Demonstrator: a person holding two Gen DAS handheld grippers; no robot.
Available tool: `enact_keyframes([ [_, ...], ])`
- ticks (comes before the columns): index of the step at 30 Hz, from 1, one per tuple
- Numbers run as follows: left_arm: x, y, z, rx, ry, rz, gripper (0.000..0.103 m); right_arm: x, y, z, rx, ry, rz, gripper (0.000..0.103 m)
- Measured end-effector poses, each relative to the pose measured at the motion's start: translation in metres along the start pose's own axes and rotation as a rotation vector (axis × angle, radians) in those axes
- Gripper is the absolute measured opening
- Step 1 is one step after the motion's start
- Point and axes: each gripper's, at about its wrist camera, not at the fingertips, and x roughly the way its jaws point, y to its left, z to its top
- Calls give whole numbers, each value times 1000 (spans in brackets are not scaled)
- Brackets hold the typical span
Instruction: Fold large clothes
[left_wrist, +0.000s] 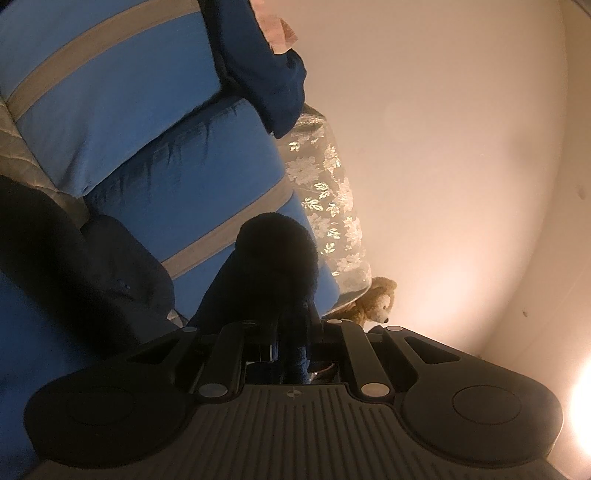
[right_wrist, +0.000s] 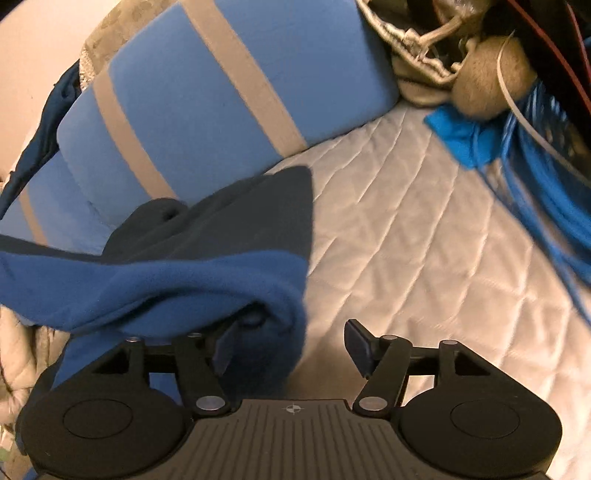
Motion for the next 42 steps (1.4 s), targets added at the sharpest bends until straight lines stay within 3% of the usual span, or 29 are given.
enact_keyframes([
  [2,0,3,0,-12,-3,4,13,9,7,-7,-14,-5,-25,63],
  [6,-5,7,3,-11,-7,24,13,17,11,-13,8,-36,-59,28],
  [9,-11,13,8,-9,-14,43,13,16,19,-18,-74,-41,-88,20],
  [19,-37,33,28,-6,-53,133,13,16,29,-38,-419,-69,-185,16],
  [23,-47,39,32,3,-34,175,12,18,28,-39,-467,-80,-183,16],
  [30,-68,54,20,134,111,305,13,16,12,-35,-346,-85,-131,17],
  [38,-82,104,-15,216,365,495,13,22,-8,-32,-218,-55,-72,17],
  [42,-78,131,-34,256,486,607,14,25,-3,-34,-242,-50,-100,21],
])
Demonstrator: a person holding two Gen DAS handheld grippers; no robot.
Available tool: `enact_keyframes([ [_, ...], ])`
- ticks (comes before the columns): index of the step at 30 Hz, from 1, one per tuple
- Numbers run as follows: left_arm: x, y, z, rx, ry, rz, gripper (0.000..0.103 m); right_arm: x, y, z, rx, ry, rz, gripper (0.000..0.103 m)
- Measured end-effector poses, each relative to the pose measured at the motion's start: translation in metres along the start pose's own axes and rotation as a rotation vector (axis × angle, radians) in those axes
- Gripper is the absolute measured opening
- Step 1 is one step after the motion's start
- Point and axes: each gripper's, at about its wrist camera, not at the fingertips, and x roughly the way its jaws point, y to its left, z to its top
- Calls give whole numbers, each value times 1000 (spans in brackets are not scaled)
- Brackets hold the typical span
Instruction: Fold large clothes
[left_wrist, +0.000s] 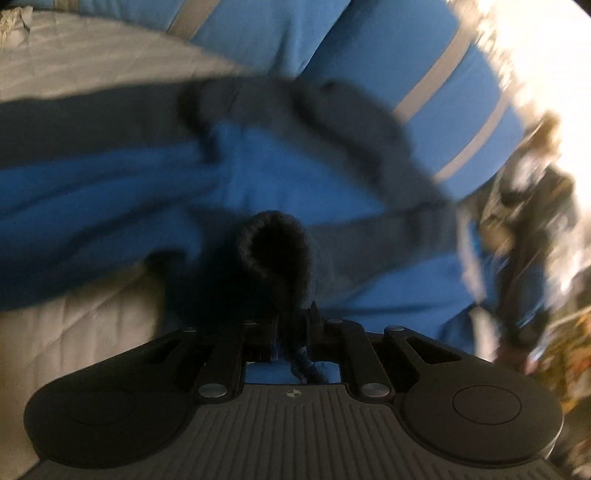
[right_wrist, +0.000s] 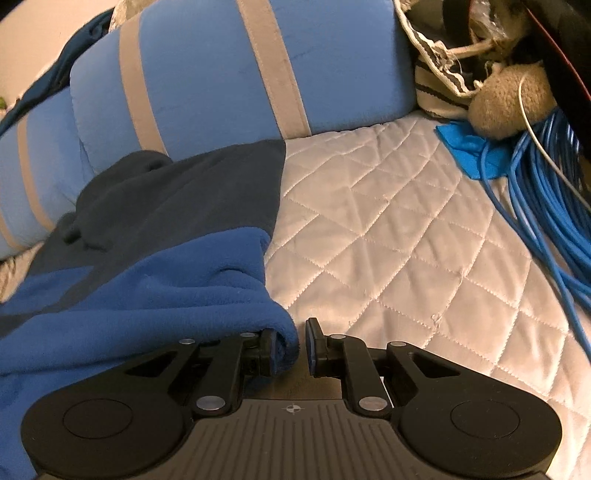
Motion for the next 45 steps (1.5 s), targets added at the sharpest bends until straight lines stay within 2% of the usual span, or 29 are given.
enact_keyframes([
  [1,8,3,-2,7,25,23,15,-1,3,0,-17,-1,-15,23],
  [5,17,15,-5,-23,39,23,16,-12,16,-1,-91,-8,-102,57],
  [6,15,16,-5,-24,37,18,16,-16,20,-2,-117,-9,-131,62],
  [9,12,19,-9,-15,23,9,17,-31,29,-5,-172,-15,-154,69],
  [12,11,23,-16,-22,1,0,17,-46,35,-5,-163,-28,-65,81],
  [14,11,23,-17,-34,-15,-10,17,-50,41,-4,-153,-31,-32,83],
  [18,10,26,-20,-50,-44,-38,18,-42,46,-6,-110,21,4,83],
  [20,6,26,-23,-51,-65,-46,21,-35,47,-12,-97,52,5,82],
  [22,2,23,-26,-45,-97,-42,25,-29,46,-18,-79,76,5,68],
  [23,-1,22,-27,-43,-114,-36,28,-27,45,-22,-68,84,13,42],
  [24,-6,21,-29,-43,-134,-33,30,-25,43,-25,-54,96,25,26],
  [26,-17,22,-32,-48,-177,-24,34,-27,40,-28,-25,84,28,15],
  [31,-54,37,-42,-89,-287,12,37,-34,34,-29,-21,97,-33,17],
  [34,-73,49,-49,-110,-345,66,44,-42,41,-28,-76,91,-74,31],
  [36,-85,60,-54,-127,-381,104,47,-50,47,-29,-113,71,-116,56],
  [39,-100,75,-63,-158,-416,142,48,-70,56,-27,-145,-2,-125,80],
  [41,-107,84,-69,-179,-438,165,48,-81,63,-25,-153,-36,-113,91],
  [45,-122,102,-84,-236,-506,172,54,-103,88,-21,-193,-107,-58,103],
])
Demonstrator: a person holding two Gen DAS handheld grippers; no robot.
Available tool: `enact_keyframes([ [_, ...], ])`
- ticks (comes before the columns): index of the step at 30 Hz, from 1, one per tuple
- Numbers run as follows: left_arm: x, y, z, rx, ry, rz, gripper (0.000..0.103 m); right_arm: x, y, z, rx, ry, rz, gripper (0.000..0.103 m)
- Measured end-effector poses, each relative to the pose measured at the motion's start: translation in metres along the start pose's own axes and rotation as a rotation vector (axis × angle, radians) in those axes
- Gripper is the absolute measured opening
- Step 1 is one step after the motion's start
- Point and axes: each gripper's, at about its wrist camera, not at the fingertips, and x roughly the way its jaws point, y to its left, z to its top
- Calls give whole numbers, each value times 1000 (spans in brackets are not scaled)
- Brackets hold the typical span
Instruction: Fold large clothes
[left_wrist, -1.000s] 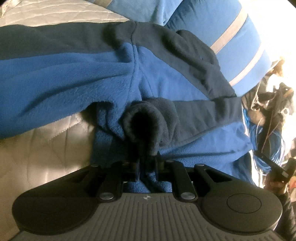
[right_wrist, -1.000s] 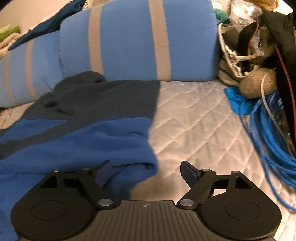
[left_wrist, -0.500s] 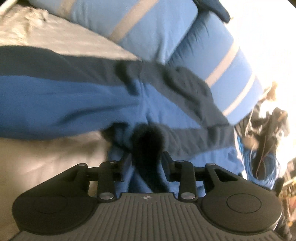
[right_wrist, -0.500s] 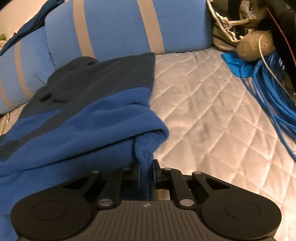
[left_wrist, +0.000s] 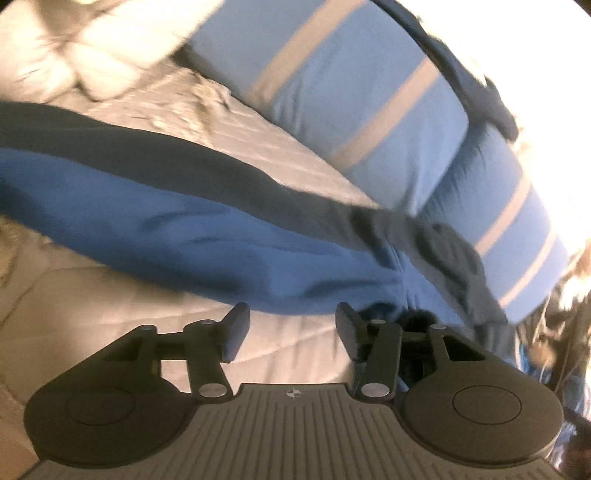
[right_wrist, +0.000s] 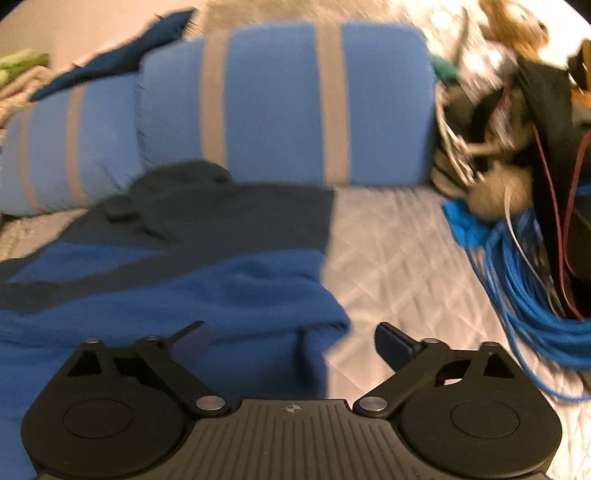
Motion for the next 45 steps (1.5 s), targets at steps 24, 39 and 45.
enact_keyframes([
  [24,-124,153,22,-322,-377,242,55,25,174,9,-281,36,407,103],
  [39,-107,212,30,-553,-403,247,54,20,184,9,-220,69,461,102],
  [45,-93,252,20,-786,-429,190,50,8,165,-6,-205,72,449,102],
])
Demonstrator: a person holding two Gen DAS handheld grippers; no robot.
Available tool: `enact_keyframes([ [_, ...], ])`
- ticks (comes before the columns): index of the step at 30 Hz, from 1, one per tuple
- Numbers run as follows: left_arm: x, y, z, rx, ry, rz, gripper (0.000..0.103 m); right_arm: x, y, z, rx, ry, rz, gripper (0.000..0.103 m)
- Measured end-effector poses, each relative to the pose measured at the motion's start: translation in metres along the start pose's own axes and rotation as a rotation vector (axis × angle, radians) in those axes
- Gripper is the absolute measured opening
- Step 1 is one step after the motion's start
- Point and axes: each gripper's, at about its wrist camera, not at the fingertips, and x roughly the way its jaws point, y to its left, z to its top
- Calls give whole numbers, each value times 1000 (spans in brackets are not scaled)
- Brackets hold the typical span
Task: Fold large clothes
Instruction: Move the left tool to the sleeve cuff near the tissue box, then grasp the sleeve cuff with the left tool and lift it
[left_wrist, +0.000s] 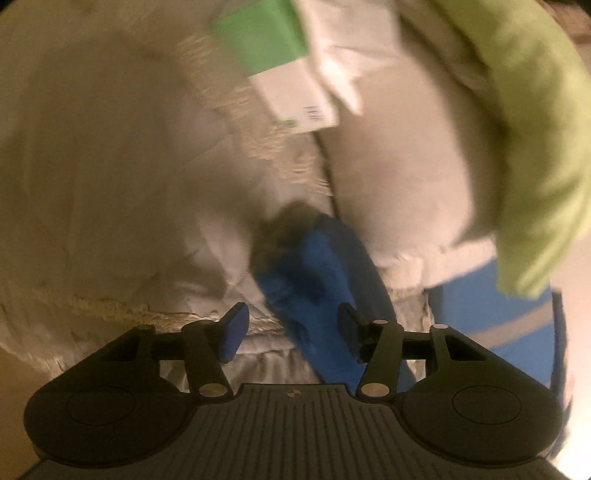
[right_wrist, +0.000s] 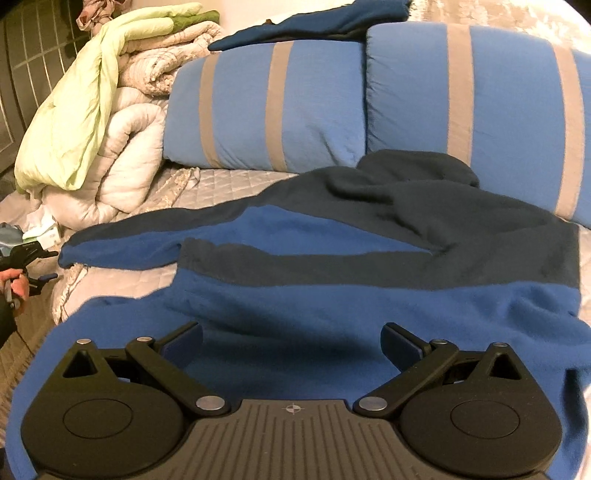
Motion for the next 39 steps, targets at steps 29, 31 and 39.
enact_keyframes([
  [29,-1,-148,12,515,-146,214,17,5,-27,-26,109,28,12,102],
  [31,-7,-166,3,588,-179,211,17,5,-25,-27,99,31,-1,102],
  [39,-23,-209,-61,855,-218,152,17,6,-24,-28,89,35,-14,102],
])
